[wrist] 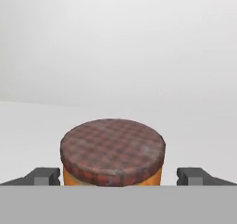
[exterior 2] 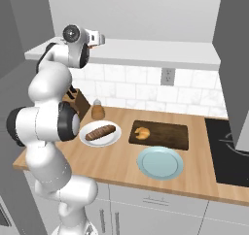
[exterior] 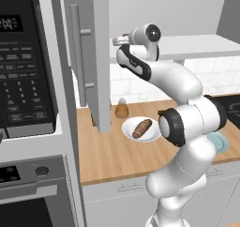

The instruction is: From the different types of pastries on the counter, select a croissant and place it on the cutting board. Then retrieve a jar of jam from the cabinet and place it alongside the croissant on the cutting board.

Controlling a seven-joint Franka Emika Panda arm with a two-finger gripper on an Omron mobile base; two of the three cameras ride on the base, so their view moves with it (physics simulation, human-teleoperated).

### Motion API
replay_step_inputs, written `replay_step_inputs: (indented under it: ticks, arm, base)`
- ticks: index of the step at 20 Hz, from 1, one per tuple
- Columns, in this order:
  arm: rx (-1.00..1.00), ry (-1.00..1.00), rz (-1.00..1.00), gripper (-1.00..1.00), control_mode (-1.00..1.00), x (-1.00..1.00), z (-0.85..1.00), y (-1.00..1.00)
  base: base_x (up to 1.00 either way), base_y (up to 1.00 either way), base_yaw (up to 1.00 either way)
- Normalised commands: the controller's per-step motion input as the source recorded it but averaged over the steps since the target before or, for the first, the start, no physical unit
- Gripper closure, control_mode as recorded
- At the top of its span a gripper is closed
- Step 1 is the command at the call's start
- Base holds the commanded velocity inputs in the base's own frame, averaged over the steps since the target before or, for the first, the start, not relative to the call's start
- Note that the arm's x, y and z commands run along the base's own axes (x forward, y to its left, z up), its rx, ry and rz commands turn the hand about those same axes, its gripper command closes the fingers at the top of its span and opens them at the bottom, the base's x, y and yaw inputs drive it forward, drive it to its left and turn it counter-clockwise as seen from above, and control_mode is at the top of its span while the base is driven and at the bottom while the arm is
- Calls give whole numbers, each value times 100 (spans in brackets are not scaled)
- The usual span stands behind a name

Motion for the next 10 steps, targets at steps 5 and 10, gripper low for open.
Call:
replay_step_inputs:
  ticks: [5,10]
  arm:
    - [-2,0,0,100,-100,6,-8,14]
    - [0,0,0,100,-100,-4,0,1]
  base:
    - [0,0,0]
    - [0,0,0]
